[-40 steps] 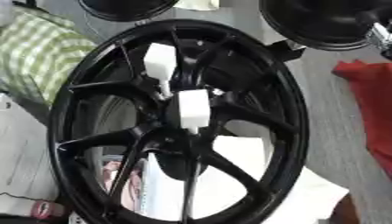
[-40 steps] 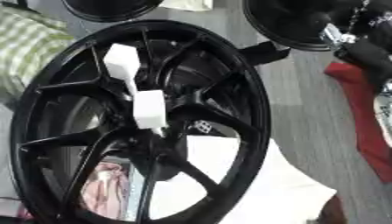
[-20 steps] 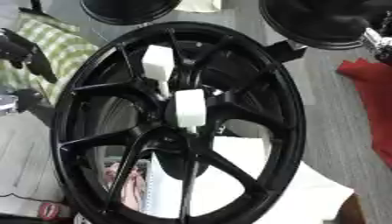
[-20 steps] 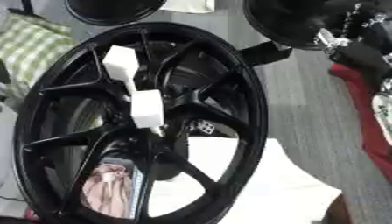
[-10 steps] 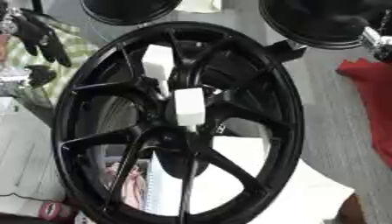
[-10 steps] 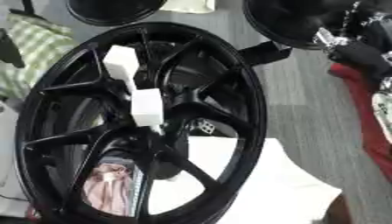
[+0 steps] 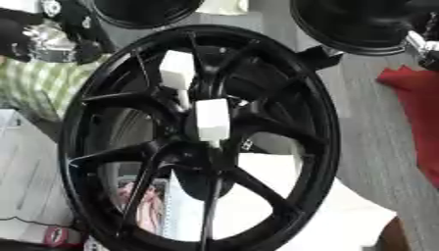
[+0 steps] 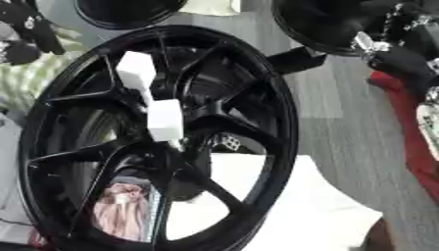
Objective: Pull the pin out of the wheel hub.
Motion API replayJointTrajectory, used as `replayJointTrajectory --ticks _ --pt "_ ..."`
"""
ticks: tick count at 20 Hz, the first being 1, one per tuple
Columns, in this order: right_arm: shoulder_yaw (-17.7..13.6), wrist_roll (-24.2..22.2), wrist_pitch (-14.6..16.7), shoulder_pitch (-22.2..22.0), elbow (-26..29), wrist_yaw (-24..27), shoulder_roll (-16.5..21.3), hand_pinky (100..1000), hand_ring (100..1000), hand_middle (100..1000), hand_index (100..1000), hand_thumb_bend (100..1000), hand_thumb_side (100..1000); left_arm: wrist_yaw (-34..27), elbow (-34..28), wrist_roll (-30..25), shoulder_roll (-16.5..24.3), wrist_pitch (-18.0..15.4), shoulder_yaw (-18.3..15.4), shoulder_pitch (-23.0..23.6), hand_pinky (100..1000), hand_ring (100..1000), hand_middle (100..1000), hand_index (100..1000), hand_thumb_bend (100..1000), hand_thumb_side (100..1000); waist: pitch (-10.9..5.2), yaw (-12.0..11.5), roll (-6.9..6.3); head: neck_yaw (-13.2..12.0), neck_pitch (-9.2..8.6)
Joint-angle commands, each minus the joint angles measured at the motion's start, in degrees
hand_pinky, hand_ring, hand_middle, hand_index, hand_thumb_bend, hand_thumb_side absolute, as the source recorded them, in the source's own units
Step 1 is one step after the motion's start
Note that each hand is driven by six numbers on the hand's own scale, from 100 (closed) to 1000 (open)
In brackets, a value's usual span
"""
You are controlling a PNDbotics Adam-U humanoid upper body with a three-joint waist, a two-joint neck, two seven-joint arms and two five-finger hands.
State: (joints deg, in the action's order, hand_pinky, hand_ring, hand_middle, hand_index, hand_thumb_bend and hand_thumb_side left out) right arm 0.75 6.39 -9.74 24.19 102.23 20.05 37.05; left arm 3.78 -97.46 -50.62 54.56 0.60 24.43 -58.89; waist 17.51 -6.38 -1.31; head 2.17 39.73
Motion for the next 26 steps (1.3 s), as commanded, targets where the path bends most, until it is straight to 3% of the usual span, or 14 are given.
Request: replayJointTrajectory --ticks 1,7,9,10,14,21,26 --pt "-0.2 -0.2 0.1 0.7 0.3 -0.3 1.3 879 756 601 746 359 237 0.2 1.2 0.5 -0.7 -0.2 0.0 -2.7 802 817 798 884 227 870 -1.86 0.1 -0.03 -0.3 0.07" --pt "-0.2 -0.3 0.1 0.7 0.2 -0.3 1.1 879 755 600 746 357 238 3.4 5.4 -1.1 -4.7 0.8 2.4 -6.5 812 833 815 895 306 670 -1.80 0.3 0.11 -0.6 0.01" --pt "-0.1 -0.3 0.1 0.7 0.1 -0.2 1.0 879 755 600 746 356 239 4.1 6.7 -1.3 -5.9 1.2 3.2 -7.4 813 833 816 897 316 655 -1.75 0.4 0.13 -0.7 0.04" --pt "-0.1 -0.3 0.1 0.7 0.1 -0.2 1.0 879 754 600 745 356 240 4.3 7.2 -1.3 -6.2 1.3 3.4 -7.7 816 837 820 902 345 569 -1.74 0.4 0.14 -0.7 0.03" --pt "0.0 -0.4 0.0 0.8 -0.1 -0.1 0.8 878 753 599 745 355 241 5.5 9.6 -1.3 -8.4 2.2 4.8 -9.0 823 848 831 909 368 470 -1.51 0.7 0.11 -1.2 -0.21" --pt "0.1 -0.6 0.0 1.2 -0.1 0.0 0.6 878 753 598 745 355 242 7.7 12.7 -1.3 -11.1 1.9 5.3 -10.2 832 854 834 910 373 407 -1.08 1.3 0.10 -1.9 -0.56" --pt "0.2 -0.7 -0.1 1.4 -0.1 0.0 0.4 878 753 598 745 354 243 8.3 14.5 -1.3 -12.6 1.7 5.4 -10.8 831 854 837 914 359 414 -0.69 1.7 0.09 -2.4 -0.80"
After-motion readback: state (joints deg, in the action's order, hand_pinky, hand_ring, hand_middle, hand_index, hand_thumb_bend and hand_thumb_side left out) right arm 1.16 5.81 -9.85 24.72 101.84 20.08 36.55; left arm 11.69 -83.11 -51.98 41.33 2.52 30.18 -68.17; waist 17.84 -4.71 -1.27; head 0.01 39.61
